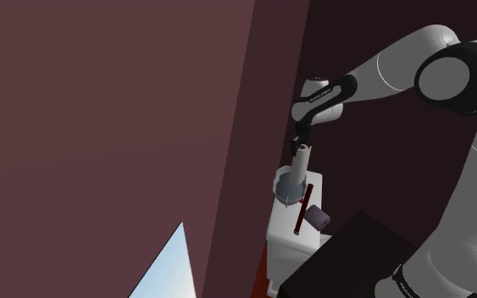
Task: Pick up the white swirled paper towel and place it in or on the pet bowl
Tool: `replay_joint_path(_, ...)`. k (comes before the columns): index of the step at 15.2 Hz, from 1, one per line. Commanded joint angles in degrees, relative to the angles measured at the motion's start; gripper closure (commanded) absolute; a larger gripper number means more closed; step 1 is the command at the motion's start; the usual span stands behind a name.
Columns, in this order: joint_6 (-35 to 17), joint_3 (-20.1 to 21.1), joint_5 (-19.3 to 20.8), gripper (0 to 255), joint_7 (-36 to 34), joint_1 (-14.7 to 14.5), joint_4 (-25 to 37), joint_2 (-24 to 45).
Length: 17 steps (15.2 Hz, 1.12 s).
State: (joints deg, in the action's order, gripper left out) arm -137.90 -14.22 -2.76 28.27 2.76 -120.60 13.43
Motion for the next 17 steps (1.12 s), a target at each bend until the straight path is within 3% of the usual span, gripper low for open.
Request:
replay_joint_path(1, -0.3, 0.0, -0.1, 255, 0.0, 0.0, -0.1, 0.2)
replay_joint_path(6, -0.3, 0.0, -0.1, 255, 0.0, 0.0, -0.1, 0.2)
replay_joint_path(7, -0.3, 0.0, -0.1, 0, 0.0, 0.0, -0.1, 0.2)
replay_joint_path(12, -0.3, 0.0, -0.1, 0, 0.0, 0.0, -0.1, 0.2)
replay_joint_path(17, 6.0, -0.4, 1.7, 0, -1.2, -0.6, 1.5, -4.7)
